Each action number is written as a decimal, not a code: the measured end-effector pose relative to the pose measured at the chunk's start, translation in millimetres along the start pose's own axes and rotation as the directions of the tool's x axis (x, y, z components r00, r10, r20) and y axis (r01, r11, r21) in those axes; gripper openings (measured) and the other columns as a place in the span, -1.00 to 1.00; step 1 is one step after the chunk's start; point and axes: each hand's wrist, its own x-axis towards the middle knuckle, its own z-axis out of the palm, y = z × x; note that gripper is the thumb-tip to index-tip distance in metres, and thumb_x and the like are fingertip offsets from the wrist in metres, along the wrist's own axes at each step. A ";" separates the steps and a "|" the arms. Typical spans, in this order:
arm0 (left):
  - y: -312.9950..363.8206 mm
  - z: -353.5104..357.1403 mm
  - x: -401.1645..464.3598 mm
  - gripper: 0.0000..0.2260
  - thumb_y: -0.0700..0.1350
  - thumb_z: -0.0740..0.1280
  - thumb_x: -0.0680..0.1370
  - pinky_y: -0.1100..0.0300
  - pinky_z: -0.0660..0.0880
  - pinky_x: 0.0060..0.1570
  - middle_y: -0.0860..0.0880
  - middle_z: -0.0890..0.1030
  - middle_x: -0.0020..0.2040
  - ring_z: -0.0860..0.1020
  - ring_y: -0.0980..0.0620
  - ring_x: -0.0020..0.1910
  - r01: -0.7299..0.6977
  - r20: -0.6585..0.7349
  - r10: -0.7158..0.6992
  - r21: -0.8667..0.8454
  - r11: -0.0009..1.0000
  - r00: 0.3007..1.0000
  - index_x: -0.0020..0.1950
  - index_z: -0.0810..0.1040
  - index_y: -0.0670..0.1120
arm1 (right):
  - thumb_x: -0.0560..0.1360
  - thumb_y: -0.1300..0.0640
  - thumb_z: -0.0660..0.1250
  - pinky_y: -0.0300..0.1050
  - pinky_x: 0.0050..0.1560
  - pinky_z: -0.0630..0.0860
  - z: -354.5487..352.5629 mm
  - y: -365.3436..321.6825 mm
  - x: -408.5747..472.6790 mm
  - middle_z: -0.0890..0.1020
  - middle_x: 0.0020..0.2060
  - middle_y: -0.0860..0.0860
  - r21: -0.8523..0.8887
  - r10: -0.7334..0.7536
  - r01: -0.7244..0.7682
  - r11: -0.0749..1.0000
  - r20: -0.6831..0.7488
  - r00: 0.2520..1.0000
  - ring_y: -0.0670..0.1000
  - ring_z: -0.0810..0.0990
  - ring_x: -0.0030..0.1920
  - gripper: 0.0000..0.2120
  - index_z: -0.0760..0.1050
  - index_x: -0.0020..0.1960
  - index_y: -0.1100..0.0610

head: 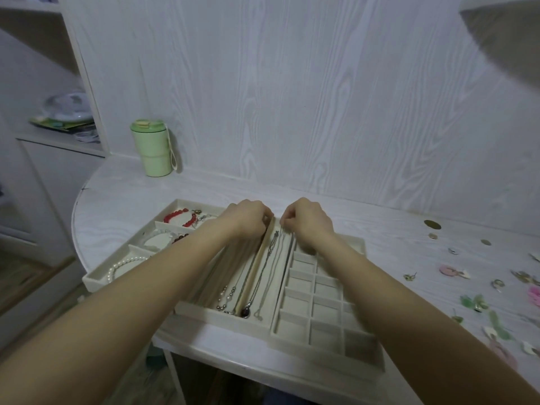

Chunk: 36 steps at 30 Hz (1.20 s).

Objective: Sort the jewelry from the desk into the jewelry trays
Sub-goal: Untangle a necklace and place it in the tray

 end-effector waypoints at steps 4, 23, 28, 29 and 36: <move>-3.8 0.7 4.9 -0.55 -0.34 0.14 0.42 -0.01 0.46 0.18 -0.04 0.59 0.14 0.51 -0.09 0.15 -0.001 0.014 0.002 -0.025 1.000 1.000 0.21 0.56 -0.03 | 0.43 0.36 0.22 -0.13 -0.26 0.41 5.0 -2.6 4.4 0.65 -0.14 0.08 -0.148 -0.005 -0.001 0.989 -0.042 0.999 0.13 0.60 -0.15 -0.77 0.62 -0.12 0.16; 1.9 -6.1 5.9 -0.57 -0.29 0.15 0.42 0.05 0.54 0.06 -0.08 0.56 0.12 0.53 -0.10 0.07 0.013 0.048 -0.013 0.005 1.000 0.999 0.23 0.55 -0.06 | 0.47 0.41 0.19 -0.14 -0.34 0.21 16.0 -9.9 2.2 0.27 -0.33 0.04 -0.480 -0.111 0.073 0.874 -0.052 0.993 0.10 0.37 -0.23 -0.67 0.14 -0.33 0.14; 3.3 -5.8 5.7 -0.59 -0.29 0.15 0.42 0.12 0.52 -0.09 -0.09 0.57 0.06 0.54 -0.11 0.01 0.010 0.040 -0.011 0.032 0.999 0.999 0.19 0.56 -0.07 | 0.48 0.39 0.18 -0.10 -0.25 0.27 14.3 -10.8 2.1 0.34 -0.24 0.06 -0.482 -0.110 0.075 0.873 -0.045 0.993 0.11 0.37 -0.22 -0.73 0.19 -0.30 0.17; 3.5 -5.7 5.4 -0.60 -0.30 0.15 0.42 0.13 0.51 -0.11 -0.09 0.57 0.05 0.55 -0.11 0.00 0.009 0.042 -0.011 0.041 0.999 0.999 0.18 0.56 -0.07 | 0.49 0.38 0.18 -0.10 -0.26 0.27 13.0 -10.4 2.6 0.36 -0.21 0.07 -0.467 -0.117 0.076 0.881 -0.060 0.991 0.11 0.37 -0.23 -0.80 0.27 -0.25 0.18; 3.4 -3.4 3.3 -0.63 -0.30 0.15 0.41 0.14 0.46 -0.16 -0.09 0.58 0.03 0.54 -0.11 0.00 -0.004 0.036 0.001 0.062 0.998 0.999 0.14 0.56 -0.07 | 0.48 0.40 0.21 -0.08 -0.18 0.41 1.1 0.1 -5.5 0.44 0.07 0.11 -0.418 -0.258 0.208 0.884 -0.067 0.964 0.10 0.40 -0.04 -0.82 0.53 0.01 0.27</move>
